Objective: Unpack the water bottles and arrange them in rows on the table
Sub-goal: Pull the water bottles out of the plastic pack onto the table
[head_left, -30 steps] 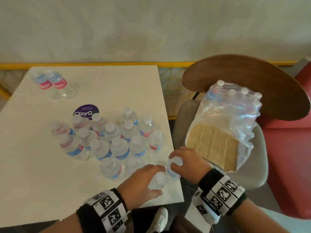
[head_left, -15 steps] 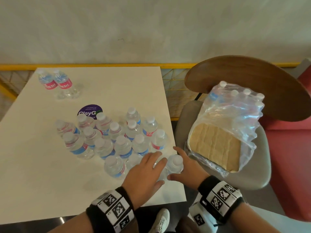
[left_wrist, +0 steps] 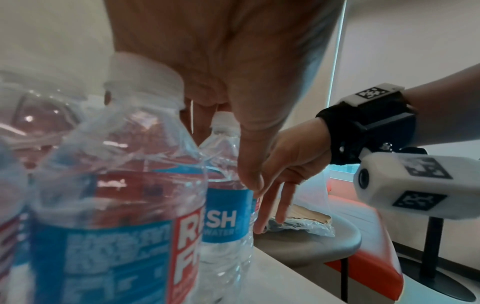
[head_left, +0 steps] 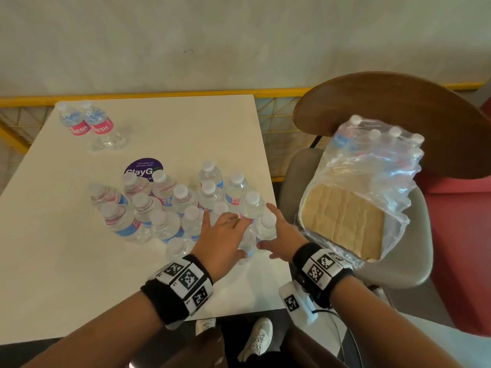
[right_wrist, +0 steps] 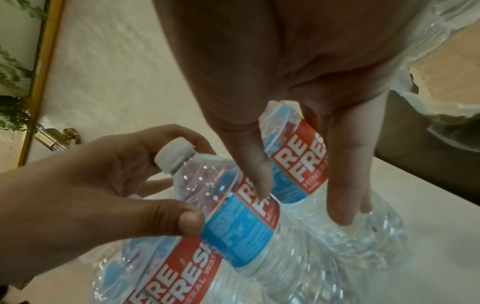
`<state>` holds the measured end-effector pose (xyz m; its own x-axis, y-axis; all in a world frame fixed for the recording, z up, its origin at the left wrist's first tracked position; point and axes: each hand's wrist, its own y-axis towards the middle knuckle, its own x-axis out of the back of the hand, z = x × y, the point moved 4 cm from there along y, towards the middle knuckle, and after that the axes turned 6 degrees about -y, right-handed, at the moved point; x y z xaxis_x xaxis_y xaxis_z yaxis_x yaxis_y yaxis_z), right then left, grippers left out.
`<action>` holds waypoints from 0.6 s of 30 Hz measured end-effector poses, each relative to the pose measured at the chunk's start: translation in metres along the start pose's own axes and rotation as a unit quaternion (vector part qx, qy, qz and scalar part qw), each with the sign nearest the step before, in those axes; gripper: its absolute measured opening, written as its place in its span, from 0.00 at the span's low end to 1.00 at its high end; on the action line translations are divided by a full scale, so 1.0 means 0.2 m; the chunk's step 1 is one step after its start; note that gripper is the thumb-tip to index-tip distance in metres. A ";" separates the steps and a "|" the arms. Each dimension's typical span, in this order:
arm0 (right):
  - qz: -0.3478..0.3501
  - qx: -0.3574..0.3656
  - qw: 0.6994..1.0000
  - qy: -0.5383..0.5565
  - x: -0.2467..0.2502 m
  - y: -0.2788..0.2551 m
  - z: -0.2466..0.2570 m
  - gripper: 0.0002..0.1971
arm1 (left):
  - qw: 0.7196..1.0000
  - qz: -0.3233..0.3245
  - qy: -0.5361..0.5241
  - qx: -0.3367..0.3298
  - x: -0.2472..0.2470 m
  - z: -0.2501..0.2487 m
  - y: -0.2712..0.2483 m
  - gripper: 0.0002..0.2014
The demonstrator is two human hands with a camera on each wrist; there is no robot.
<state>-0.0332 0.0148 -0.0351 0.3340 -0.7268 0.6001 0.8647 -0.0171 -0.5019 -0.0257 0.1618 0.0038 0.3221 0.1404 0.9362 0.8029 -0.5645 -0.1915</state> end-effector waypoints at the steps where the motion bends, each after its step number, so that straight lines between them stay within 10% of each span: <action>1: -0.001 0.005 1.000 0.005 0.00 0.01 0.00 0.43 | 1.000 -0.004 -0.009 -0.002 0.00 0.01 0.00 0.34; 18: -0.001 0.039 0.999 -0.003 0.08 0.20 0.21 0.41 | 0.999 -0.028 -0.041 0.013 0.05 0.15 0.15 0.34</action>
<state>0.0232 0.0322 -0.0193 0.3350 -0.7220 0.6053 0.8920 0.0361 -0.4506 0.0176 0.1710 -0.0019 0.3152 0.2383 0.9186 0.8331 -0.5331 -0.1475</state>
